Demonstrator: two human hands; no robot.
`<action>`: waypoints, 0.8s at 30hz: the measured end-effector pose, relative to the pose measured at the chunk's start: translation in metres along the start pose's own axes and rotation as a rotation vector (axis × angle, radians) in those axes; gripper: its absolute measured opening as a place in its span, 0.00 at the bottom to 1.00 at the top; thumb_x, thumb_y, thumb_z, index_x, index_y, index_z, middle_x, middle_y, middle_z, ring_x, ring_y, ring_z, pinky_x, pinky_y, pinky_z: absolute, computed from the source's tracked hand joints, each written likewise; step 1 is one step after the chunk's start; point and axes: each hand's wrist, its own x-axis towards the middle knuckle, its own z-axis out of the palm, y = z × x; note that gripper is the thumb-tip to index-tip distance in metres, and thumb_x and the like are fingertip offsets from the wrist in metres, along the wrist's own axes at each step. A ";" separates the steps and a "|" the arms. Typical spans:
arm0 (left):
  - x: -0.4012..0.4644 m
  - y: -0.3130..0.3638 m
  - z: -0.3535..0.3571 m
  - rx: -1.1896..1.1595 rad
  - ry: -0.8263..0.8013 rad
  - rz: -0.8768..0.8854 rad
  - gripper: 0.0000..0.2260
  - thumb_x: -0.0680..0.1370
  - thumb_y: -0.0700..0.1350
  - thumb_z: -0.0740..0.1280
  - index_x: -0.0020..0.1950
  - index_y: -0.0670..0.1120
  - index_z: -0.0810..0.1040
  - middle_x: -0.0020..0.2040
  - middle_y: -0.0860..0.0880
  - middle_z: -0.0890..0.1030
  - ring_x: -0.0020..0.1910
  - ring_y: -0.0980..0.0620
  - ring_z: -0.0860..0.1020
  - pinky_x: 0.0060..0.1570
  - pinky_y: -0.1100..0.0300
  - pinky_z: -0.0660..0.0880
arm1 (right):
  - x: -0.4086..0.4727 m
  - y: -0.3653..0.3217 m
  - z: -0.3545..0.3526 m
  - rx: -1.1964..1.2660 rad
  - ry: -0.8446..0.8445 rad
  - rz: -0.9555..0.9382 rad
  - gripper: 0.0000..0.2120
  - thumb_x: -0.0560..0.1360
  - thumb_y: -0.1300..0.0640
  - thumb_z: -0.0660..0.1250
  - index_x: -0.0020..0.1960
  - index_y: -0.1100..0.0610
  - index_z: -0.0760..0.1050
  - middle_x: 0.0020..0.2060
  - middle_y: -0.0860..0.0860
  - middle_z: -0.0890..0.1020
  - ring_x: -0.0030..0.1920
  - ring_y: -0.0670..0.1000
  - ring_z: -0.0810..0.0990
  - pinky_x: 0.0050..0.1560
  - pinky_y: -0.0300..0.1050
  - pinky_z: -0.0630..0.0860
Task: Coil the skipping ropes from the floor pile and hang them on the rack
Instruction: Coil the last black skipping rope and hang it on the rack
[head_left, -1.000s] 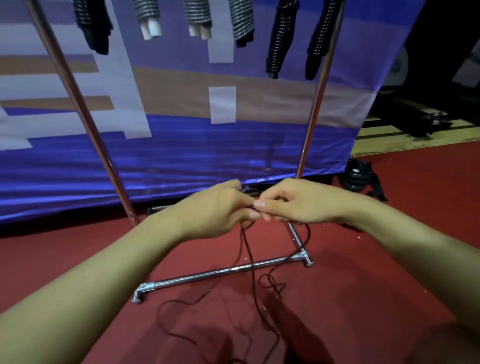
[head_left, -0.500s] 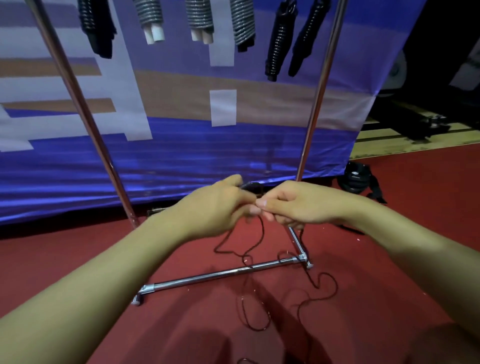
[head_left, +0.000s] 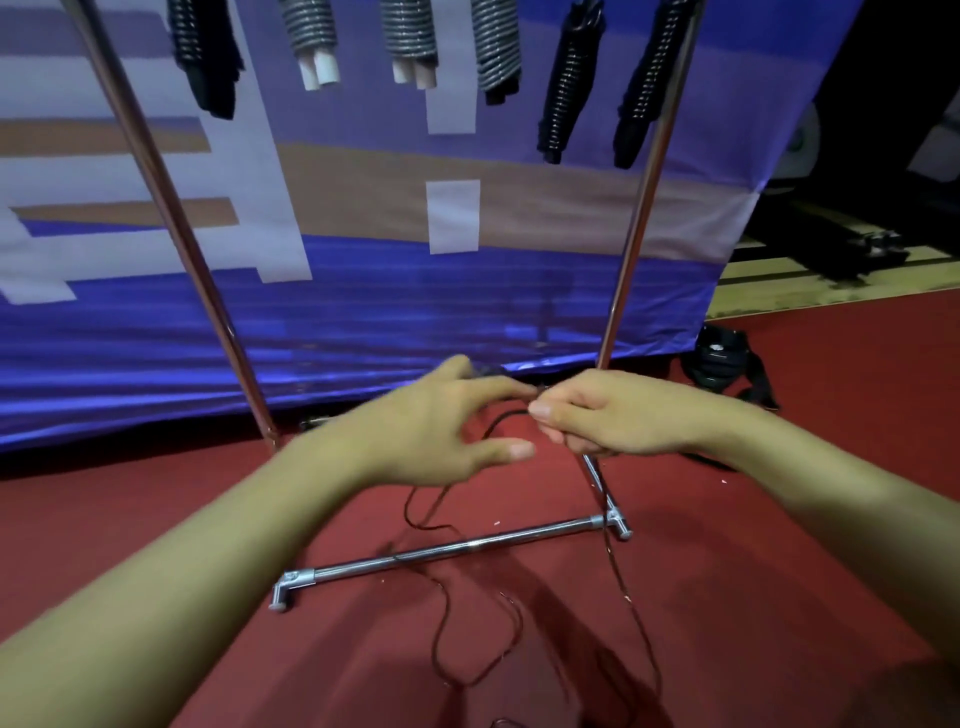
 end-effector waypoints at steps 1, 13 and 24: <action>0.005 0.007 0.006 -0.017 -0.010 0.011 0.18 0.80 0.62 0.65 0.69 0.61 0.76 0.45 0.58 0.67 0.45 0.60 0.70 0.59 0.57 0.72 | 0.003 -0.005 0.002 -0.042 0.024 -0.026 0.20 0.86 0.45 0.56 0.41 0.54 0.74 0.25 0.45 0.70 0.27 0.47 0.66 0.31 0.42 0.66; -0.023 -0.079 -0.028 0.140 0.020 -0.275 0.25 0.76 0.61 0.72 0.72 0.60 0.74 0.52 0.52 0.70 0.55 0.46 0.77 0.61 0.51 0.74 | -0.014 0.019 -0.016 0.073 -0.003 0.064 0.20 0.86 0.48 0.58 0.40 0.57 0.74 0.30 0.46 0.73 0.31 0.47 0.71 0.34 0.40 0.70; -0.003 -0.069 -0.021 0.291 0.087 -0.251 0.10 0.80 0.57 0.64 0.40 0.56 0.75 0.46 0.51 0.69 0.49 0.43 0.80 0.43 0.47 0.77 | -0.004 -0.002 -0.018 0.262 -0.099 0.145 0.17 0.86 0.50 0.56 0.41 0.56 0.69 0.26 0.48 0.67 0.25 0.46 0.62 0.25 0.36 0.61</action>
